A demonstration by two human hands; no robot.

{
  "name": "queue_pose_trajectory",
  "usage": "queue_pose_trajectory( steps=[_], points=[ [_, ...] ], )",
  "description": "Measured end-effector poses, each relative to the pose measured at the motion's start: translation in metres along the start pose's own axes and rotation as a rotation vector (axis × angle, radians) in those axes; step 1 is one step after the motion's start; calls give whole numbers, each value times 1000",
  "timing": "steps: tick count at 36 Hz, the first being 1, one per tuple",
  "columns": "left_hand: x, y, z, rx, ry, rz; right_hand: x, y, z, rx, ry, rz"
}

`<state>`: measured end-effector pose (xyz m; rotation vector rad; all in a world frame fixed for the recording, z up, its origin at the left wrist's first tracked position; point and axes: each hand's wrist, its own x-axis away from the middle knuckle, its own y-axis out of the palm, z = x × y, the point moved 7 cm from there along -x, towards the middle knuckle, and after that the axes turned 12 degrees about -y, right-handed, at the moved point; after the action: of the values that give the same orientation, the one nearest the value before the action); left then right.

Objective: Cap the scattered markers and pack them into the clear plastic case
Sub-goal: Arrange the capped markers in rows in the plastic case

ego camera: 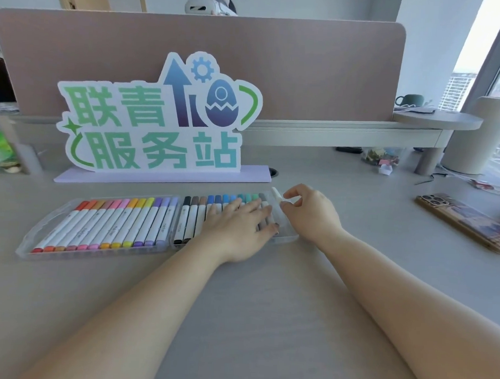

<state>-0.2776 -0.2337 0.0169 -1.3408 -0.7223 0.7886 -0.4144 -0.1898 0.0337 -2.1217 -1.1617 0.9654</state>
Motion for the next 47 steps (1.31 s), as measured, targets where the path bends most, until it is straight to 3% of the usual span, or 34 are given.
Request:
queue_pose_trajectory(
  steps=[7,14,19,24,33,41,47],
  points=[
    [-1,-1,-3,63,-19,11,-5,6,-1,69,-12,4],
    [0,-2,-2,73,-30,18,-5,2,-20,299,-158,49],
    [-2,-1,-2,65,-25,32,-3,9,-24,403,-167,-18],
    [-3,-2,-4,66,-18,40,-6,10,-18,346,-151,-52],
    [-6,0,-16,9,5,-10,7,11,-10,311,-202,-302],
    [-11,4,-22,-10,-32,-71,4,16,-7,302,-160,-369],
    [-10,3,-22,-3,-36,-76,0,14,-14,440,-176,-391]
  ],
)
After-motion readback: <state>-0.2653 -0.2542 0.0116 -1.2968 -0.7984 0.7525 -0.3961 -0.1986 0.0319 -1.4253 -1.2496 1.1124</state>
